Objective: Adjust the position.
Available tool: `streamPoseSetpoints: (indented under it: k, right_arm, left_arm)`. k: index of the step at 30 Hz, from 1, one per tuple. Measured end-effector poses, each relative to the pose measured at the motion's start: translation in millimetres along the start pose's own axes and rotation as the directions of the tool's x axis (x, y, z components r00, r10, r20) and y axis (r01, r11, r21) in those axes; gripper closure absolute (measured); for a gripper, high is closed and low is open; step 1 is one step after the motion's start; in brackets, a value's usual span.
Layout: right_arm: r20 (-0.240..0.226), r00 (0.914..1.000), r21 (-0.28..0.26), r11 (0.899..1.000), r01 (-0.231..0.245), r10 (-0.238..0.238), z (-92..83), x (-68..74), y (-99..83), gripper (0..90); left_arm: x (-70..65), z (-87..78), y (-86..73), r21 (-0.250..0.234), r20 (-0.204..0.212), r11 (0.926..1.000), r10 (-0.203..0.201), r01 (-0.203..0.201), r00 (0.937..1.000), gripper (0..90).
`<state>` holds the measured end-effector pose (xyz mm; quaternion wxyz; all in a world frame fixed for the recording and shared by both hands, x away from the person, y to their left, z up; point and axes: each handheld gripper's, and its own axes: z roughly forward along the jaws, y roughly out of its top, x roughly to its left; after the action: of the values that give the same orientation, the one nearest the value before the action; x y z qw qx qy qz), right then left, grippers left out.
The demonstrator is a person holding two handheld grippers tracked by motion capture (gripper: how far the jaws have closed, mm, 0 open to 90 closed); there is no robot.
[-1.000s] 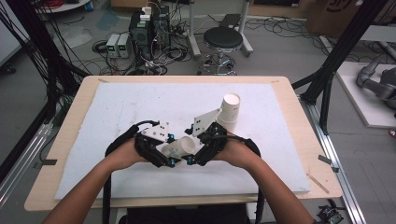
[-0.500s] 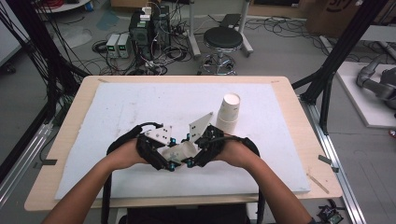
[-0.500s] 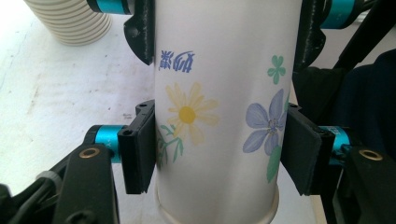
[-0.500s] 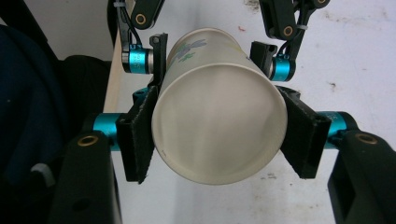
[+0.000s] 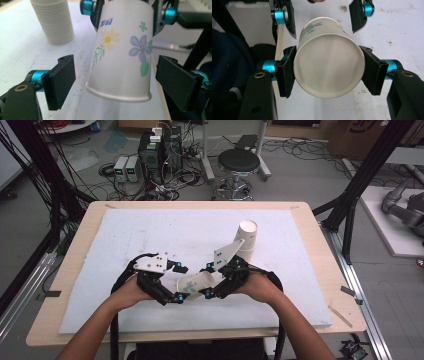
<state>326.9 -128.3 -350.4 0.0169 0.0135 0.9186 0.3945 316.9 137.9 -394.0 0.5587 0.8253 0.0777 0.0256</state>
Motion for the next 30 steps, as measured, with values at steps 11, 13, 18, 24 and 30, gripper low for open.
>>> streamPoseSetpoints:
  k: [11,13,18,24,30]
  right_arm:
    - [0.027,0.997,-0.202,0.977,-0.066,0.073,-9.4,4.8,-33.4,36.6]
    - [0.024,0.9963,-0.216,0.974,-0.075,0.082,-8.6,5.9,-38.3,36.6]
    - [0.019,0.9956,-0.26,0.962,-0.084,0.092,-8.4,6.1,-45.5,36.6]
    - [0.012,0.9951,-0.274,0.957,-0.091,0.098,-8.9,6.8,-47.1,36.6]
    - [0.001,0.995,-0.29,0.952,-0.095,0.1,-8.9,6.4,-47.1,36.6]
  left_arm:
    - [-3.4,0.4,-10.0,-0.175,-0.006,0.984,-0.037,0.035,0.9993,16.2]
    - [-4.3,1.9,-11.7,-0.194,-0.004,0.9803,-0.04,0.039,0.9992,16.2]
    - [-4.8,6.1,-15.5,-0.225,-0.004,0.9738,-0.033,0.031,0.9995,16.2]
    - [-5.3,9.2,-17.2,-0.228,0.001,0.9732,-0.026,0.026,0.9997,16.2]
    - [-5.9,9.2,-18.5,-0.237,0.009,0.9714,-0.012,0.014,0.9999,16.2]
